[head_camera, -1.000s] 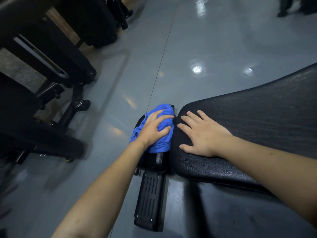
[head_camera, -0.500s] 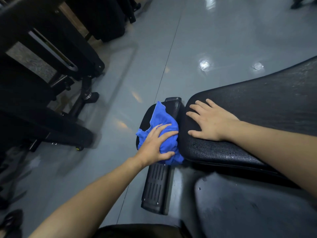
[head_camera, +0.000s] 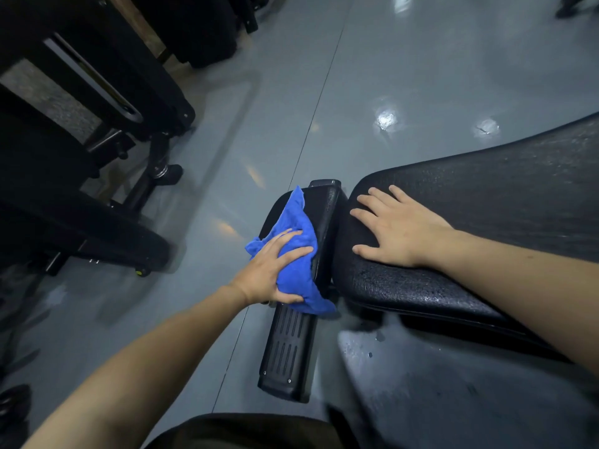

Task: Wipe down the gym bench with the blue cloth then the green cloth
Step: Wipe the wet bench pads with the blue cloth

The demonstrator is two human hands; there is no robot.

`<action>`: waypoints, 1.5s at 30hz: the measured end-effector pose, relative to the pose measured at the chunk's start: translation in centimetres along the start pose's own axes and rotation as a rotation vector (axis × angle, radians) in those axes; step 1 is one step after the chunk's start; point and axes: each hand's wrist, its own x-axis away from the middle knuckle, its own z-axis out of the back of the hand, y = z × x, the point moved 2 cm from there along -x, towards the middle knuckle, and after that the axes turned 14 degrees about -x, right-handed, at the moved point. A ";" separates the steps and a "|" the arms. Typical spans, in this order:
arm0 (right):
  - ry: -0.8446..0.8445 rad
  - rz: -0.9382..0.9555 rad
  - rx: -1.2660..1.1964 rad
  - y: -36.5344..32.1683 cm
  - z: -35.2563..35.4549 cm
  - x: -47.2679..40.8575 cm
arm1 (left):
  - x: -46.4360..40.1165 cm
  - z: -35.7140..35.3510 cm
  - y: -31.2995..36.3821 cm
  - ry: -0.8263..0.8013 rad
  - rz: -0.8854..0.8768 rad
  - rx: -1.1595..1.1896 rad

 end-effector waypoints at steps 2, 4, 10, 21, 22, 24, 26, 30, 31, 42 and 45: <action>-0.003 -0.001 -0.002 0.0 0.0 0.0 | 0.3 -0.2 -0.4 -0.004 0.020 0.006; 0.006 -0.003 -0.010 0.0 -0.1 -0.1 | 0.6 -0.2 -0.9 -0.008 0.033 0.016; 0.015 0.001 -0.010 0.0 -0.1 -0.1 | 1.2 -0.3 -2.1 -0.023 0.070 -0.002; 0.004 -0.007 -0.009 -0.1 -0.1 -0.2 | 1.8 -0.9 -4.2 -0.027 0.068 0.004; 0.004 -0.010 -0.010 -0.1 0.0 -0.2 | 1.8 -1.0 -4.4 -0.027 0.072 0.000; 0.005 -0.012 -0.015 -0.1 0.0 -0.2 | 1.9 -1.0 -4.7 -0.030 0.073 -0.009; 0.005 -0.015 -0.018 -0.2 0.0 -0.2 | 2.1 -1.1 -5.0 -0.041 0.068 -0.019; 0.005 -0.014 -0.016 -0.1 -0.1 -0.2 | 2.2 -0.9 -5.6 -0.081 0.058 -0.053; 0.006 -0.014 -0.017 -0.1 -0.1 -0.2 | 2.2 -0.9 -5.7 -0.080 0.047 -0.064; 0.008 -0.014 -0.003 0.0 -0.2 -0.4 | 2.0 -0.6 -6.4 -0.113 0.007 -0.041; 0.008 -0.012 0.004 -0.1 -0.1 -0.3 | 2.0 -0.6 -5.2 -0.131 0.092 0.054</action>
